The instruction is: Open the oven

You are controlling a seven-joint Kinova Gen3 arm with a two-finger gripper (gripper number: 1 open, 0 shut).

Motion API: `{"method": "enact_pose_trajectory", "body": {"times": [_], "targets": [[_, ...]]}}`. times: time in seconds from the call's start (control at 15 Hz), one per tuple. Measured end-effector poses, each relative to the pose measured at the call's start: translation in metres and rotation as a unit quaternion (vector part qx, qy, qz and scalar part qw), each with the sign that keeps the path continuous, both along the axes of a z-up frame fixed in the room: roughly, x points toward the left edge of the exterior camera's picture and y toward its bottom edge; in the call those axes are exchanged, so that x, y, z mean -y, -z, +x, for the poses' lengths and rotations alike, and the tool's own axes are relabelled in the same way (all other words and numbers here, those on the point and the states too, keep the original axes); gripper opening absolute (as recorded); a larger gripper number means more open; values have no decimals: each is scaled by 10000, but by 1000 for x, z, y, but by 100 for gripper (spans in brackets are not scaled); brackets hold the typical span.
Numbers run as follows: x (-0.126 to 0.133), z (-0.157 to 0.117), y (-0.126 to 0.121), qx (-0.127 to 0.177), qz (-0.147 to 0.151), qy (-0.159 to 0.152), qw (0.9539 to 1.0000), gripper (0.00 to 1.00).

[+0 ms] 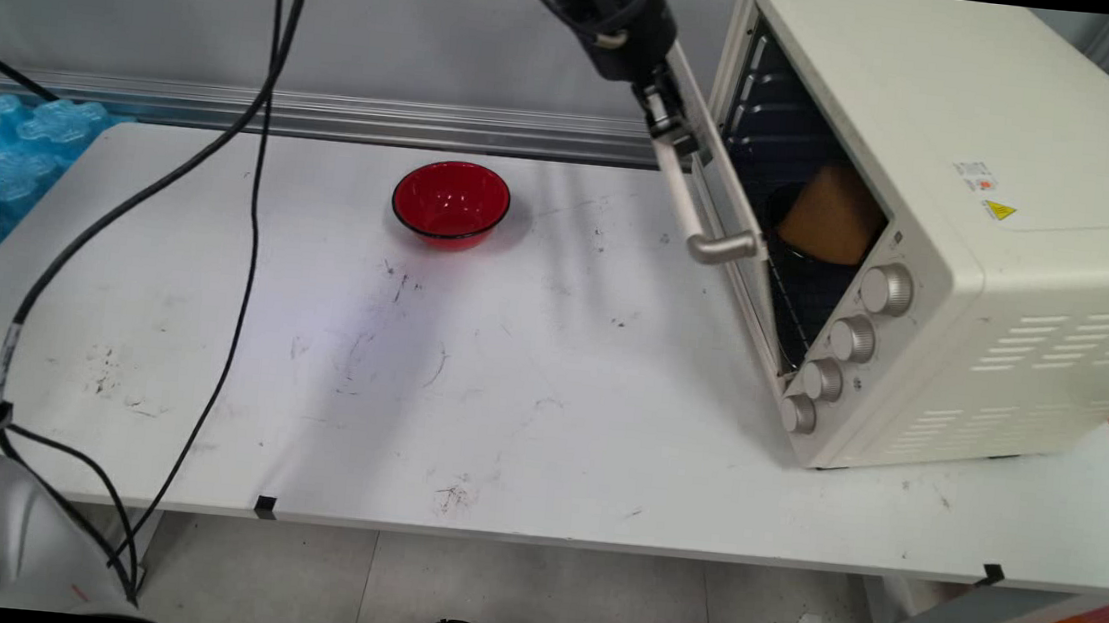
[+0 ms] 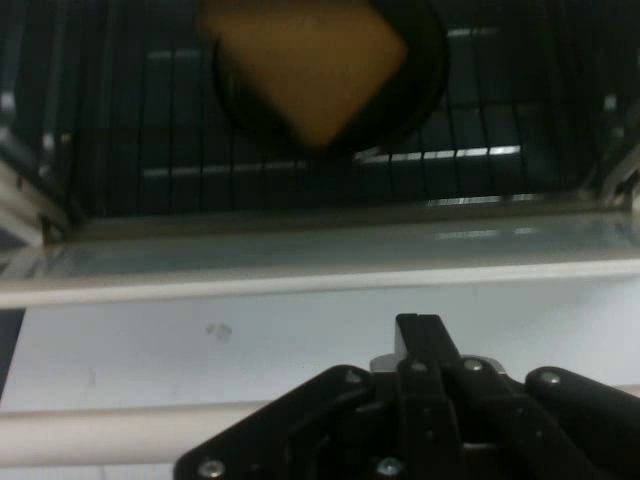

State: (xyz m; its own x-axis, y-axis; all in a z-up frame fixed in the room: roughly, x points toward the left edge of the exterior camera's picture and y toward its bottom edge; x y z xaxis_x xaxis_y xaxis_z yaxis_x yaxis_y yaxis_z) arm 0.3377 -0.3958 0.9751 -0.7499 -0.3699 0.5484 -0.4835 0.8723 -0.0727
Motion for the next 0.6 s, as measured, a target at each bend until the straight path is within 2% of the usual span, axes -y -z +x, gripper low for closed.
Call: {"method": "enact_pose_trajectory", "body": {"times": [0.6], "targets": [[-13, 32, 20, 121, 71, -58, 9999, 0]]}}
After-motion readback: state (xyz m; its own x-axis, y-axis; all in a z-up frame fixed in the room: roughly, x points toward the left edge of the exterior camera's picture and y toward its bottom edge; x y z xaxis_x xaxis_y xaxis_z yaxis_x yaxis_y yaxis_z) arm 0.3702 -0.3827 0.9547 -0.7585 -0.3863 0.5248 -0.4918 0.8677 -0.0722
